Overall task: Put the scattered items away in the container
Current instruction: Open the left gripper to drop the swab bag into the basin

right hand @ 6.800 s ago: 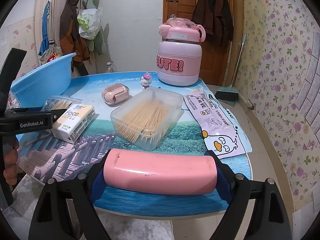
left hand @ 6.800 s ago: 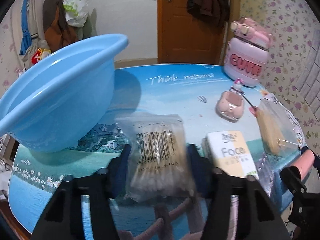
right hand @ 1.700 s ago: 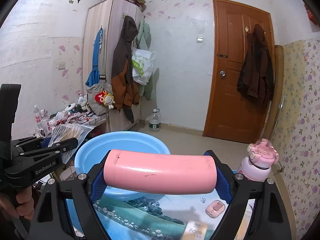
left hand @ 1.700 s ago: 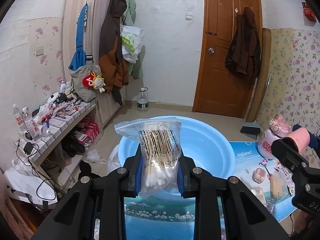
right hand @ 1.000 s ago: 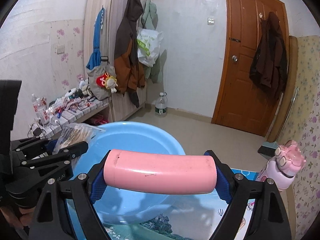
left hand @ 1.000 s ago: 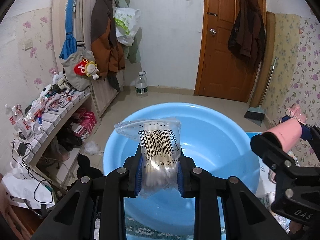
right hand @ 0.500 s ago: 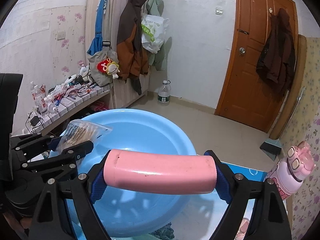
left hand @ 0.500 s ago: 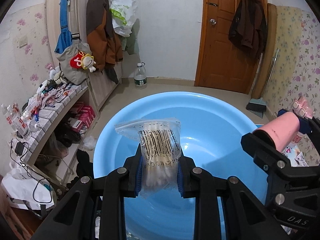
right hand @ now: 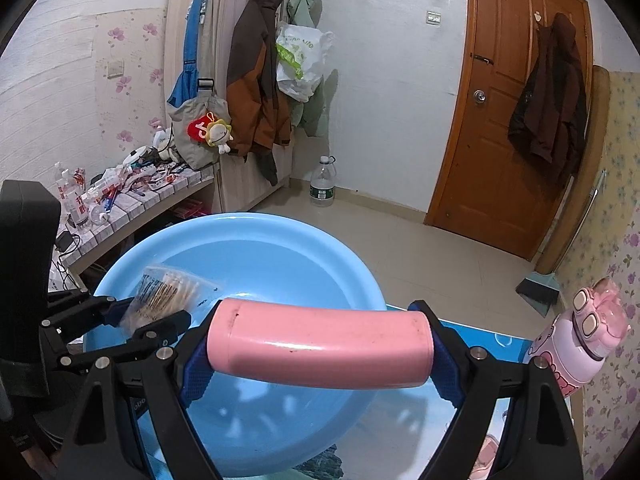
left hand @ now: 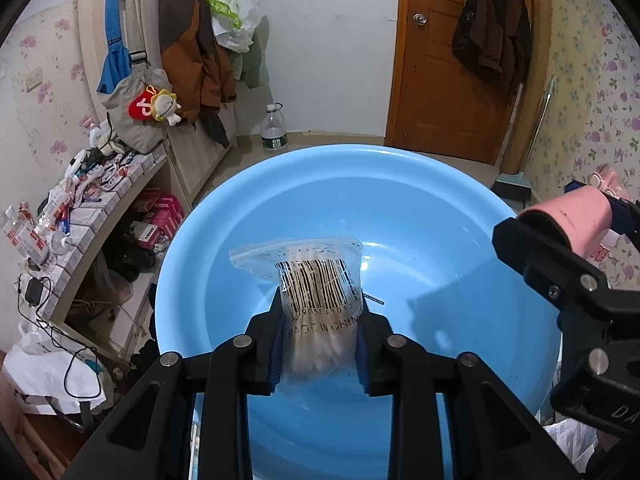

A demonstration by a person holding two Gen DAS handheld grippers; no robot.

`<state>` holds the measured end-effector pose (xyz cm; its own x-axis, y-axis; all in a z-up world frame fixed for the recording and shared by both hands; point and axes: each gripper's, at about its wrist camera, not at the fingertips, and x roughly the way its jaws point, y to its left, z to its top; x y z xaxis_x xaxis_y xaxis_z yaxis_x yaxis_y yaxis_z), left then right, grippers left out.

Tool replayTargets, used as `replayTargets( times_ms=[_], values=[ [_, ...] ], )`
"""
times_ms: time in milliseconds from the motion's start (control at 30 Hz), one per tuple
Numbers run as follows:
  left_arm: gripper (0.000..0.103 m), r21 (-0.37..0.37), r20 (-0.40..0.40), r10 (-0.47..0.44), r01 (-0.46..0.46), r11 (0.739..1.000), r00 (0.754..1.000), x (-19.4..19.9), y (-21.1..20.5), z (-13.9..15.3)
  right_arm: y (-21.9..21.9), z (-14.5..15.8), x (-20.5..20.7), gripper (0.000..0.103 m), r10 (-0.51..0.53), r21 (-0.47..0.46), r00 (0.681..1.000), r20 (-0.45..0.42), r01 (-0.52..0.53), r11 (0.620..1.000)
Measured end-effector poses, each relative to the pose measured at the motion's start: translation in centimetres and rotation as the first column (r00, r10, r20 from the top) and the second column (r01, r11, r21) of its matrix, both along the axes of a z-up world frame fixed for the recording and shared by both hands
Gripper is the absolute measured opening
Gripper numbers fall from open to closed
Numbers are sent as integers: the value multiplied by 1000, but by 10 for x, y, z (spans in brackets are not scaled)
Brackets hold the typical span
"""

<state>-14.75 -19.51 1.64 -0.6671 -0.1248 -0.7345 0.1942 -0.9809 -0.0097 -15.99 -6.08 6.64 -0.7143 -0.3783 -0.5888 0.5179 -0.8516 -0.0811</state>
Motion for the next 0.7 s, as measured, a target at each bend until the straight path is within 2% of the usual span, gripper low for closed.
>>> replayTargets(
  times_ms=[67,133,200,300,400,700],
  values=[
    [31,8,-11,4,-4,1000,1000,3,-3,1,2,0,1,89,0,1,1000,1,0,1000],
    [41,6,-24,15,-15,1000,1000,7,-7,3,4,0,1,89,-2,0,1000,2,2,1000],
    [58,3,-38,29,-29,1000,999,11,-11,5,5,1,3,89,-2,-1,1000,0,2,1000],
    [73,15,-65,45,-44,999,997,17,-19,11,5,1,3,89,-3,-1,1000,3,3,1000],
    [82,24,-92,54,-52,998,994,21,-26,17,5,1,4,89,-3,0,1000,4,3,1000],
    [93,15,-112,79,-78,997,991,27,-35,27,3,-3,10,89,16,14,1000,17,-16,1000]
  ],
)
